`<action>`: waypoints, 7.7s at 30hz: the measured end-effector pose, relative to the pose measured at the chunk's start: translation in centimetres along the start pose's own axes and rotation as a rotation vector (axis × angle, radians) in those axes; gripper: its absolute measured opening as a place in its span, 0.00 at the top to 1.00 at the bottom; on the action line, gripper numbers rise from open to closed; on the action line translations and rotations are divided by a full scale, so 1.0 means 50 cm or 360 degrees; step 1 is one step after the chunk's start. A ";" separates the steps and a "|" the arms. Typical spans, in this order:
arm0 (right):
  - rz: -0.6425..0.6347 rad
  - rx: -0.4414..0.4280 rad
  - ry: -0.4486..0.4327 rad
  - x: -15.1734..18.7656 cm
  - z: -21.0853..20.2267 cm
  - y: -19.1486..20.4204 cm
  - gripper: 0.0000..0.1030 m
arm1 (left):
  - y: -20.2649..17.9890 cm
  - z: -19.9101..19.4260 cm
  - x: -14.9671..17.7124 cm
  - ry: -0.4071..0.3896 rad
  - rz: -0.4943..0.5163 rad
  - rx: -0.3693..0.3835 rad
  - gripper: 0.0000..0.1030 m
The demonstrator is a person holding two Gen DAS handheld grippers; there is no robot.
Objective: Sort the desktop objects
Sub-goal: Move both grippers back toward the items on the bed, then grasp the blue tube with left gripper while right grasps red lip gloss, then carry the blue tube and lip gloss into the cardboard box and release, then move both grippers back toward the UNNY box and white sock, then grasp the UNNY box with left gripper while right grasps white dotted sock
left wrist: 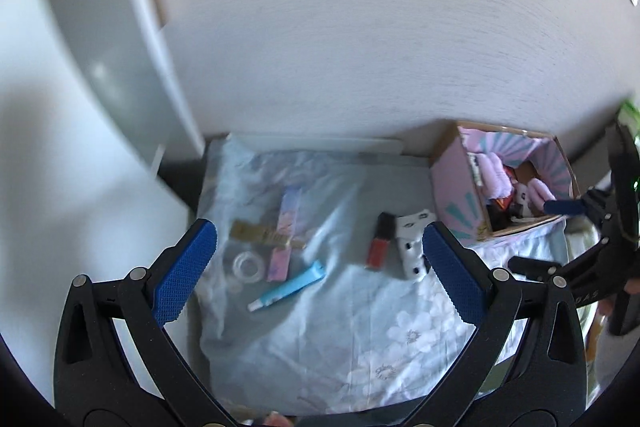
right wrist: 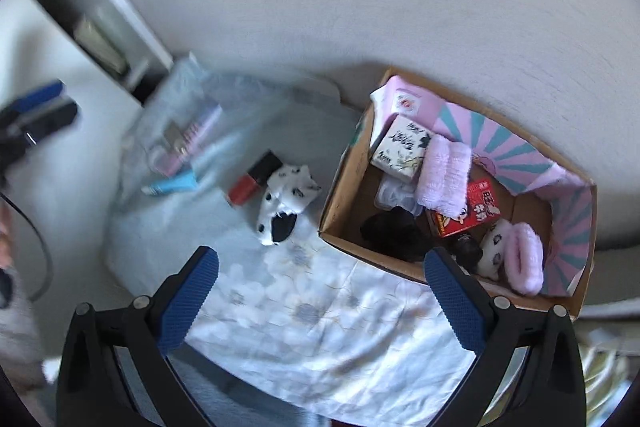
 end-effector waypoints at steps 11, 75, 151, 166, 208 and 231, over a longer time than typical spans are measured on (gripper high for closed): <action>-0.0259 -0.0136 0.0124 -0.035 0.098 0.088 0.00 | 0.069 0.102 0.120 0.0188 -0.0055 -0.0033 0.00; -0.0313 -0.0167 0.0493 -0.095 0.405 0.132 0.82 | 0.021 0.280 0.225 0.0335 0.0396 0.0097 0.84; 0.0210 0.0258 -0.0059 0.042 -0.081 -0.353 0.00 | -0.589 0.090 -0.082 0.0066 0.0762 0.0597 0.00; 0.0230 -0.0007 -0.0539 0.035 -0.203 -0.276 0.00 | -0.363 -0.041 -0.144 -0.0177 0.0504 0.0645 0.00; 0.0141 0.0280 -0.0624 0.088 0.216 0.157 0.00 | -0.021 0.374 0.032 0.0118 0.0341 -0.0065 0.18; 0.0292 0.0266 -0.0542 0.043 0.317 0.071 0.71 | -0.014 0.409 0.055 0.0186 0.0334 -0.0035 0.79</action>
Point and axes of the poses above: each gripper's, at about its wrist camera, not at the fingertips, and z roughly the way its jaws point, y to its left, x to its underside, the point moved 1 cm from there along z, roughly the way its jaws point, and after that the axes turned 14 degrees about -x, right-handed, at the moved point
